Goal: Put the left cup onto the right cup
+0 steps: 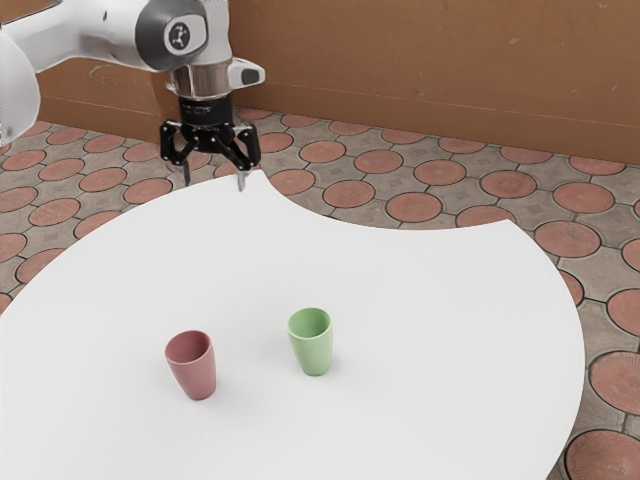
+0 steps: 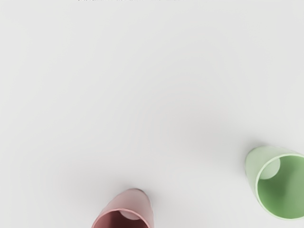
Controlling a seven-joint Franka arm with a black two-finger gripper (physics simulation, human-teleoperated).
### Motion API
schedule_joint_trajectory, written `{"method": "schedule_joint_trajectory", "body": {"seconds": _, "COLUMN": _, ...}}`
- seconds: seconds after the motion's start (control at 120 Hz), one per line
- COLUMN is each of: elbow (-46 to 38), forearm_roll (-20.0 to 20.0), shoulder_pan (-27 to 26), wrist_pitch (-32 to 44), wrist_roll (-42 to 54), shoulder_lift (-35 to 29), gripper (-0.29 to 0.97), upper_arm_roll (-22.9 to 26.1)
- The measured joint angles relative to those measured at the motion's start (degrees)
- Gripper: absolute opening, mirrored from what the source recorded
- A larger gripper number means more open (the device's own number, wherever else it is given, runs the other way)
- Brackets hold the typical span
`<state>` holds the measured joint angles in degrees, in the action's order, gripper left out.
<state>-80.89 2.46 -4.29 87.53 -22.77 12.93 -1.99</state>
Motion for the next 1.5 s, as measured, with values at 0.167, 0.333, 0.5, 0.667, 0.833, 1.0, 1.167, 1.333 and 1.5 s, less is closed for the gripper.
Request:
{"method": "schedule_joint_trajectory", "body": {"seconds": 0.167, "elbow": -1.4, "forearm_roll": -0.1, "shoulder_pan": 0.0, "wrist_pitch": 2.5, "wrist_roll": -1.8, "shoulder_lift": 0.8, "gripper": 0.68, "upper_arm_roll": 0.0}}
{"method": "schedule_joint_trajectory", "body": {"seconds": 0.333, "elbow": -4.8, "forearm_roll": -1.1, "shoulder_pan": 0.0, "wrist_pitch": 5.5, "wrist_roll": -3.2, "shoulder_lift": 0.1, "gripper": 0.68, "upper_arm_roll": -0.1}}
{"method": "schedule_joint_trajectory", "body": {"seconds": 0.5, "elbow": -9.2, "forearm_roll": -1.5, "shoulder_pan": -0.1, "wrist_pitch": 9.2, "wrist_roll": -4.3, "shoulder_lift": -1.6, "gripper": 0.68, "upper_arm_roll": -0.1}}
{"method": "schedule_joint_trajectory", "body": {"seconds": 0.667, "elbow": -12.5, "forearm_roll": -1.6, "shoulder_pan": -0.1, "wrist_pitch": 12.2, "wrist_roll": -5.2, "shoulder_lift": -2.6, "gripper": 0.68, "upper_arm_roll": -0.1}}
{"method": "schedule_joint_trajectory", "body": {"seconds": 0.833, "elbow": -16.3, "forearm_roll": -2.2, "shoulder_pan": -0.1, "wrist_pitch": 15.2, "wrist_roll": -6.0, "shoulder_lift": -3.4, "gripper": 0.68, "upper_arm_roll": 0.0}}
{"method": "schedule_joint_trajectory", "body": {"seconds": 1.0, "elbow": -18.3, "forearm_roll": -3.2, "shoulder_pan": 0.0, "wrist_pitch": 17.2, "wrist_roll": -7.3, "shoulder_lift": -3.5, "gripper": 0.68, "upper_arm_roll": -0.3}}
{"method": "schedule_joint_trajectory", "body": {"seconds": 1.167, "elbow": -20.5, "forearm_roll": -3.5, "shoulder_pan": 0.1, "wrist_pitch": 19.0, "wrist_roll": -8.5, "shoulder_lift": -3.5, "gripper": 0.68, "upper_arm_roll": -0.8}}
{"method": "schedule_joint_trajectory", "body": {"seconds": 1.333, "elbow": -23.7, "forearm_roll": -3.6, "shoulder_pan": 0.2, "wrist_pitch": 21.3, "wrist_roll": -9.5, "shoulder_lift": -5.1, "gripper": 0.68, "upper_arm_roll": -0.9}}
{"method": "schedule_joint_trajectory", "body": {"seconds": 1.5, "elbow": -27.6, "forearm_roll": -3.6, "shoulder_pan": 0.3, "wrist_pitch": 23.7, "wrist_roll": -10.3, "shoulder_lift": -7.1, "gripper": 0.68, "upper_arm_roll": -0.9}}
